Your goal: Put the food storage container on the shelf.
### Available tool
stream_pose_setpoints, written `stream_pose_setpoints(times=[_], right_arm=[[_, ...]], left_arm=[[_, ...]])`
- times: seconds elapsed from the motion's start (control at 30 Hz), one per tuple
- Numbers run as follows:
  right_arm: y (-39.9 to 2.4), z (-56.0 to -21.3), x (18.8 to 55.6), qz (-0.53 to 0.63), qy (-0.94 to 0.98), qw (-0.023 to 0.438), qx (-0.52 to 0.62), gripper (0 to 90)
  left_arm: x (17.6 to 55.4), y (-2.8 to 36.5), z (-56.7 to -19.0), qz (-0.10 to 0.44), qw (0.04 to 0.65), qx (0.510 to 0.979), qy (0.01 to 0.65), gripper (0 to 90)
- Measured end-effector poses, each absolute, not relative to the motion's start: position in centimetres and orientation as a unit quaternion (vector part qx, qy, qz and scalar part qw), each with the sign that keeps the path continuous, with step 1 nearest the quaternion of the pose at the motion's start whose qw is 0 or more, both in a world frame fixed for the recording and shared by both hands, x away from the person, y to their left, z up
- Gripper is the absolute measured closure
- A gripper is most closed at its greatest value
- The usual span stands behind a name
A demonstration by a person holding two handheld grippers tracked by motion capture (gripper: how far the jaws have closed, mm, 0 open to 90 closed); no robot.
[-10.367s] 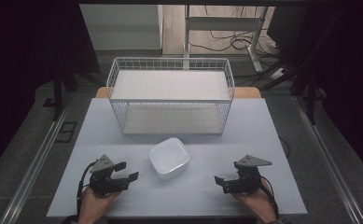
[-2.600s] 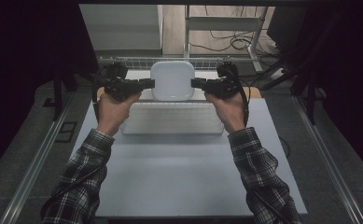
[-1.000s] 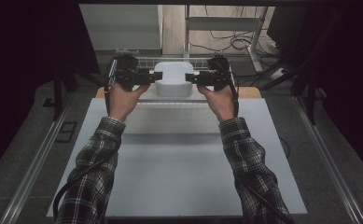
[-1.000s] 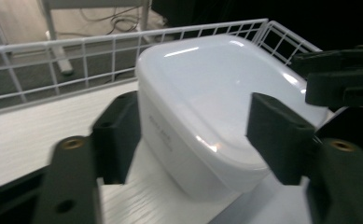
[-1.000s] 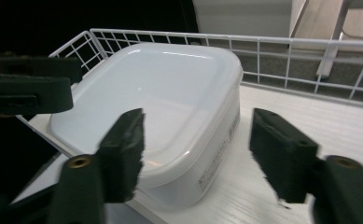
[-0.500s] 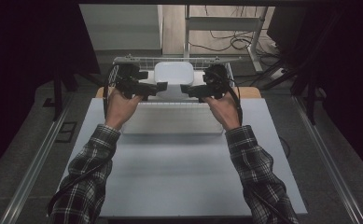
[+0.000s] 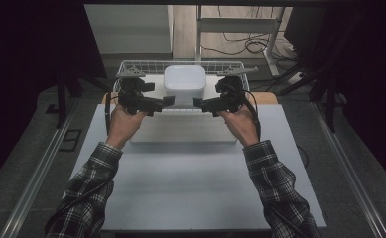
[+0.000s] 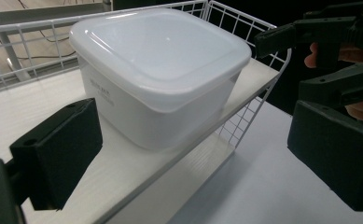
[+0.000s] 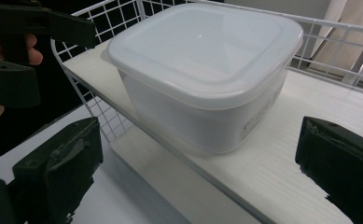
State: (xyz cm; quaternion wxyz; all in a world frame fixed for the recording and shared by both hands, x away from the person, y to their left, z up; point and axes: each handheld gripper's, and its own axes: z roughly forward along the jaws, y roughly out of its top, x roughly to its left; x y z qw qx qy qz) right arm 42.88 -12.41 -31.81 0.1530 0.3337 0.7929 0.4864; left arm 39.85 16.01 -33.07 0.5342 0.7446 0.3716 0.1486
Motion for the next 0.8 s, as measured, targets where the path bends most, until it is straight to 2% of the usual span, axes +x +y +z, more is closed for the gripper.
stream_pose_setpoints(times=[0.37, 0.8], right_arm=[[-13.0, -32.2, 41.4, 0.486, 0.798, 0.158, 0.318, 0.0], [-13.4, -33.4, 39.9, 0.479, 0.81, 0.162, 0.297, 0.0]], left_arm=[[38.2, 16.2, -34.0, 0.145, 0.532, 0.75, 0.365, 8.6], [36.7, 16.4, -35.8, 0.121, 0.523, 0.764, 0.357, 9.3]])
